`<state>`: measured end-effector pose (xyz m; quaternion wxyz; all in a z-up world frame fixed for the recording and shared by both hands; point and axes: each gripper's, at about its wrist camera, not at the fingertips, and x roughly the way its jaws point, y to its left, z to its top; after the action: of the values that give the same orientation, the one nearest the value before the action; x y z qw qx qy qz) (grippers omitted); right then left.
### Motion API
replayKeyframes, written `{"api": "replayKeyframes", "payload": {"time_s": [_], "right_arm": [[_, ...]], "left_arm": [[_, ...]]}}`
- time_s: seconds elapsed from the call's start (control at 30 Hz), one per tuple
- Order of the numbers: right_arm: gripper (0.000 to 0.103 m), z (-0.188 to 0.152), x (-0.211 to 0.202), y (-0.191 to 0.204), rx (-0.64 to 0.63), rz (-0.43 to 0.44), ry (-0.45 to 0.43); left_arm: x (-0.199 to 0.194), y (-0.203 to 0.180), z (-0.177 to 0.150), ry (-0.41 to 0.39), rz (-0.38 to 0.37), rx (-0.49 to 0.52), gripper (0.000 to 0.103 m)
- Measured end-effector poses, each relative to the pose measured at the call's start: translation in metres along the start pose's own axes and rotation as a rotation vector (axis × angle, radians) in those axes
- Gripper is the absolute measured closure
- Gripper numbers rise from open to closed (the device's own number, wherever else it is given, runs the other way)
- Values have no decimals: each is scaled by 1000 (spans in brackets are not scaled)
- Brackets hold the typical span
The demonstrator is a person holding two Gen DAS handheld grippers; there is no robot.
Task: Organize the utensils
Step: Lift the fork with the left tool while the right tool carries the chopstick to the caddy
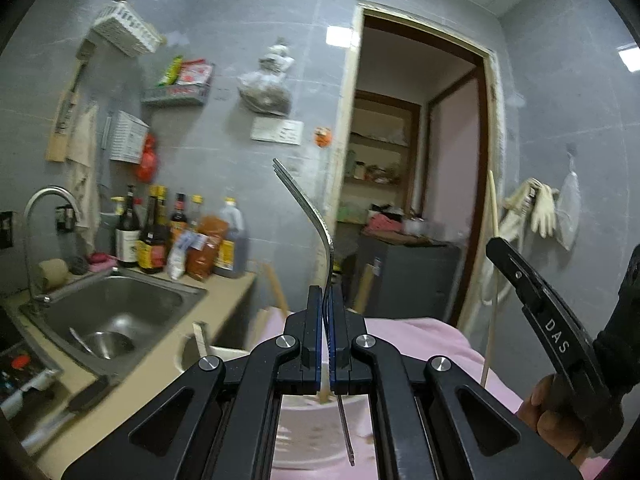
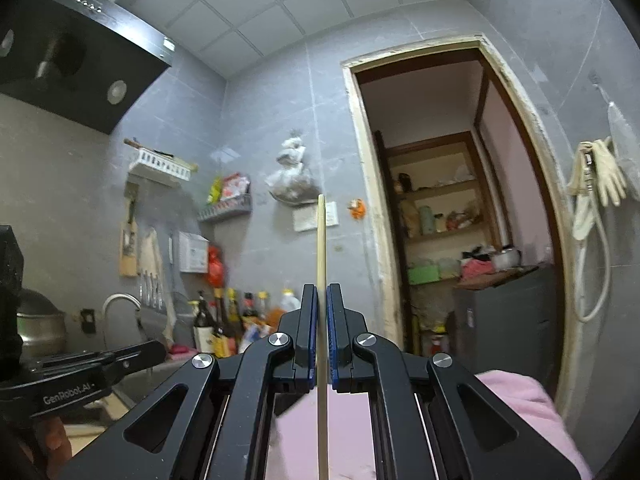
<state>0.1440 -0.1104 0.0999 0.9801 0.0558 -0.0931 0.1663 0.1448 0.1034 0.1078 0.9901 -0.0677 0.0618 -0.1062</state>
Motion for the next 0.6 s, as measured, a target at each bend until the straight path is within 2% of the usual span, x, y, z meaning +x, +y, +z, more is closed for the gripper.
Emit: {"api": "replayKeyframes", "payload": {"time_s": [0.33, 0.47, 0.6], "right_arm": [[100, -3, 45, 22, 112, 112, -28], [100, -8, 57, 24, 152, 149, -29], [100, -15, 67, 29, 165, 181, -22]], "left_arm": [[2, 65, 22, -61, 91, -113, 102], [14, 83, 26, -65, 82, -154, 102], [26, 89, 23, -60, 114, -147, 102]]}}
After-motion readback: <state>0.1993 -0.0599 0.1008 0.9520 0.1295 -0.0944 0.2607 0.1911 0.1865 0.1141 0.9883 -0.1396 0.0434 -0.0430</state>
